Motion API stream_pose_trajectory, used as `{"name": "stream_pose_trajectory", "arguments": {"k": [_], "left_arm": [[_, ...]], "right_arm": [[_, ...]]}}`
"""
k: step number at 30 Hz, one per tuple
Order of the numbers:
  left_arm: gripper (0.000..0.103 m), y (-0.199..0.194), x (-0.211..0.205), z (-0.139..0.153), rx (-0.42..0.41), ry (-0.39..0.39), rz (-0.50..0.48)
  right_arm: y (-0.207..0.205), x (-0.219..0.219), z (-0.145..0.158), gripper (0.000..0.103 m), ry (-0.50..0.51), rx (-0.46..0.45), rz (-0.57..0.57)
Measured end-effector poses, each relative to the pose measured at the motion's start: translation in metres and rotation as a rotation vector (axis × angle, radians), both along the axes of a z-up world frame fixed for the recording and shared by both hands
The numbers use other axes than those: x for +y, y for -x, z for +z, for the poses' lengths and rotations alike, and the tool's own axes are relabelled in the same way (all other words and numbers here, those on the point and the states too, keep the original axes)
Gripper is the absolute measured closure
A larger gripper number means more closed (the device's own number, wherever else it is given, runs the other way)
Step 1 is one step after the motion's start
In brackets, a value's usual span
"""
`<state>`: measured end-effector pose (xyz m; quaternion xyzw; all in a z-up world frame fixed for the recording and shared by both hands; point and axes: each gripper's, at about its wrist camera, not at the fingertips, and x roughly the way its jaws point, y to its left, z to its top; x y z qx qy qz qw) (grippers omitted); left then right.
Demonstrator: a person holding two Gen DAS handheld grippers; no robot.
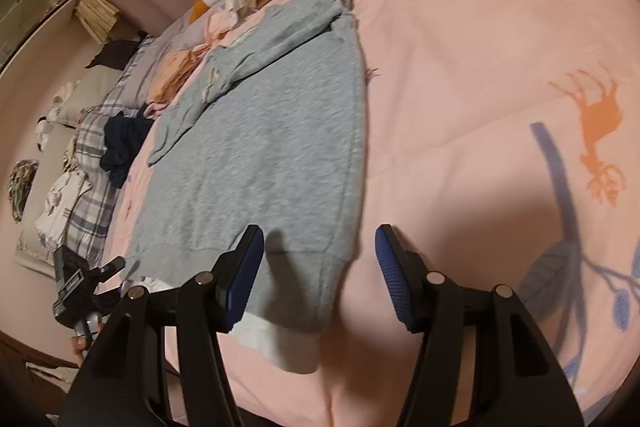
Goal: Fold small clothes
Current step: 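Grasp the ribbed hem with the left tool while the right tool grasps it too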
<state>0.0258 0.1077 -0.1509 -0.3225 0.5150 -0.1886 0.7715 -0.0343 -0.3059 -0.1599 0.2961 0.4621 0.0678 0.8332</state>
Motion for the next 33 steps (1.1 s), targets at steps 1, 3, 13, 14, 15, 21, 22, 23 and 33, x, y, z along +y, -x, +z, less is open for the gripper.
{"name": "stream_pose_trajectory", "arguments": {"k": [1,3,13,14,15,21,22,23,33], "left_arm": [[0.039,-0.001,-0.002,0.000,0.001,0.000,-0.003],[0.039,-0.003,-0.004,0.000,0.002,0.010,-0.009],[0.039,-0.018,-0.010,-0.003,0.004,0.055,0.001],[0.039,-0.018,-0.010,-0.002,0.001,0.055,0.006],[0.039,-0.018,-0.011,-0.002,-0.002,0.053,0.010],[0.039,-0.013,-0.013,-0.001,-0.014,0.014,0.021],[0.039,-0.013,-0.014,-0.002,-0.012,0.000,0.025],[0.039,-0.012,-0.015,-0.002,-0.012,-0.015,0.029],[0.069,-0.016,-0.015,-0.004,-0.008,-0.102,0.048]], "right_arm": [[0.000,0.002,0.000,0.044,-0.008,0.001,0.008],[-0.002,0.005,0.000,0.044,-0.010,-0.006,0.015],[-0.012,0.008,-0.003,0.044,-0.040,-0.011,-0.005],[-0.012,0.008,-0.003,0.044,-0.043,-0.010,-0.007],[-0.012,0.008,-0.003,0.044,-0.041,-0.010,-0.008],[-0.007,0.011,-0.002,0.047,-0.021,-0.019,0.001],[-0.006,0.011,-0.002,0.049,-0.018,-0.021,0.001],[-0.007,0.011,-0.002,0.050,-0.014,-0.022,-0.001],[-0.009,0.016,-0.006,0.067,0.023,-0.039,-0.024]]}}
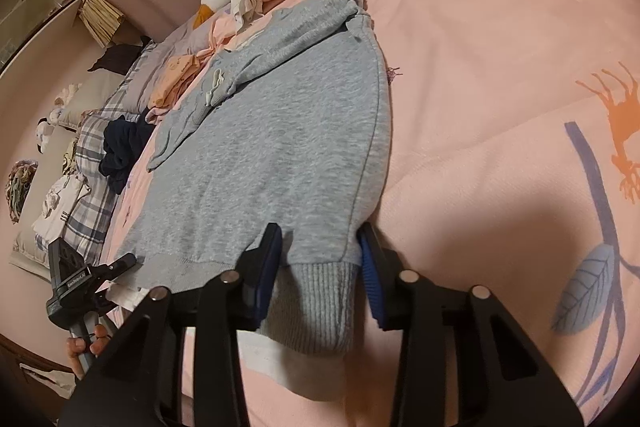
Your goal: Fold small clothes
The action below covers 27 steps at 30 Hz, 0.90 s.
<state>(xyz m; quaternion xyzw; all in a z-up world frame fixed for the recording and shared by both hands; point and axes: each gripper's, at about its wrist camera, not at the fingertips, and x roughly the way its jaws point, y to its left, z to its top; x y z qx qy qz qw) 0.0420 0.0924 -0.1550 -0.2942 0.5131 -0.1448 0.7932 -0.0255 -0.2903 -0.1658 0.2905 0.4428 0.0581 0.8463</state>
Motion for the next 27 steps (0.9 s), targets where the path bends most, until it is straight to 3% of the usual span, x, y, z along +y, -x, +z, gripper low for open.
{"name": "stream_pose_trajectory", "arguments": {"k": [3,10,17,27], "left_arm": [[0.072,0.000,0.002,0.002,-0.004,-0.006,0.009],[0.082,0.006,-0.015,0.021,-0.080,-0.127,-0.018],[0.083,0.008,-0.023,0.041,-0.156,-0.176,-0.035],[0.084,0.003,-0.027,0.054,-0.198,-0.154,-0.045]], "right_arm": [[0.000,0.001,0.001,0.072,-0.005,-0.008,0.000],[0.001,0.000,0.005,0.079,-0.044,-0.024,-0.014],[0.005,-0.004,0.020,0.080,-0.104,-0.087,-0.014],[0.004,-0.002,0.035,0.081,-0.163,-0.151,-0.005]]}}
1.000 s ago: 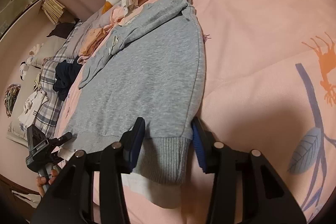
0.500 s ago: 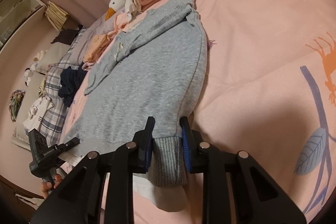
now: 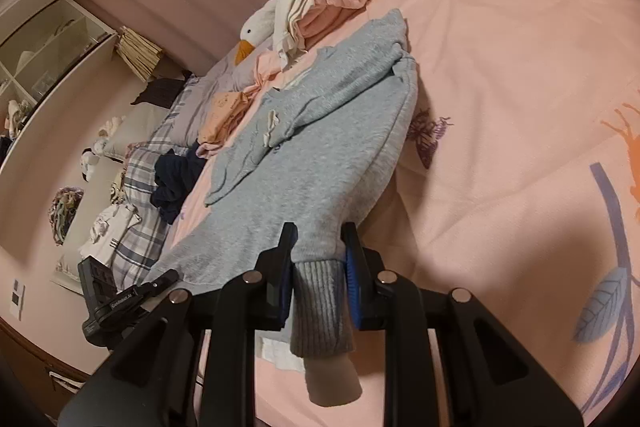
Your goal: Fold small clothes
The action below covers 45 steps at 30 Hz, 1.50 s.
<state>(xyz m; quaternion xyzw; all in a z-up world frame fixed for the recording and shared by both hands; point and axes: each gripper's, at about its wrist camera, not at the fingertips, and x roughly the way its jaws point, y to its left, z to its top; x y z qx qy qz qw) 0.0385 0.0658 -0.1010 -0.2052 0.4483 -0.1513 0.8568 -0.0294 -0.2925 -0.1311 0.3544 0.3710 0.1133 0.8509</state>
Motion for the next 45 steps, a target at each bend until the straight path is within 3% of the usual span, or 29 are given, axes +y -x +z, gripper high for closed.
{"name": "stream_pose_trajectory", "arguments": {"k": [19,27,45], "left_arm": [[0.090,0.010,-0.005,0.020,-0.082,0.004,-0.028],[0.092,0.022,0.004,0.036,-0.125,0.072,-0.011],[0.092,0.042,0.001,0.079,-0.161,-0.001,-0.045]], "right_arm": [[0.003,-0.002,0.014,0.082,-0.054,-0.062,0.024],[0.015,-0.013,0.015,0.084,-0.126,-0.091,0.003],[0.040,-0.019,0.068,0.084,-0.107,-0.189,0.059]]}}
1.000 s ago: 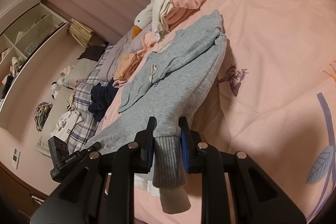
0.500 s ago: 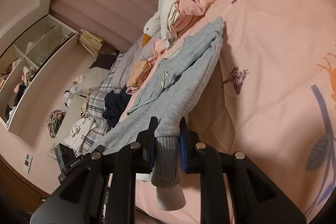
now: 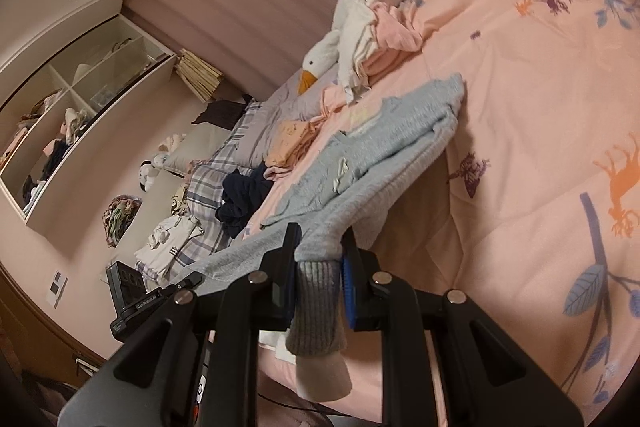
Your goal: Fold small clothes
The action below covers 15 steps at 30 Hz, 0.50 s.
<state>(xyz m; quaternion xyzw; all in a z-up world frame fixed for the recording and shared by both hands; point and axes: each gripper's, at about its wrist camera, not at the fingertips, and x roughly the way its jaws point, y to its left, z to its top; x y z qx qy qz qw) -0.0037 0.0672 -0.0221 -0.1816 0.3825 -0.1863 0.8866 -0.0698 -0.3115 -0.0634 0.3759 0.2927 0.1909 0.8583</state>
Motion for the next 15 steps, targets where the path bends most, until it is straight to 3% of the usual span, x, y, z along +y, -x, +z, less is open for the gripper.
{"name": "stream_pose_trajectory", "arguments": {"k": [15], "left_arm": [[0.092,-0.053,-0.001,-0.005,0.028,-0.037,0.000]], "right_arm": [[-0.048,-0.003,0.003,0.083,0.018,0.007,-0.035]]}}
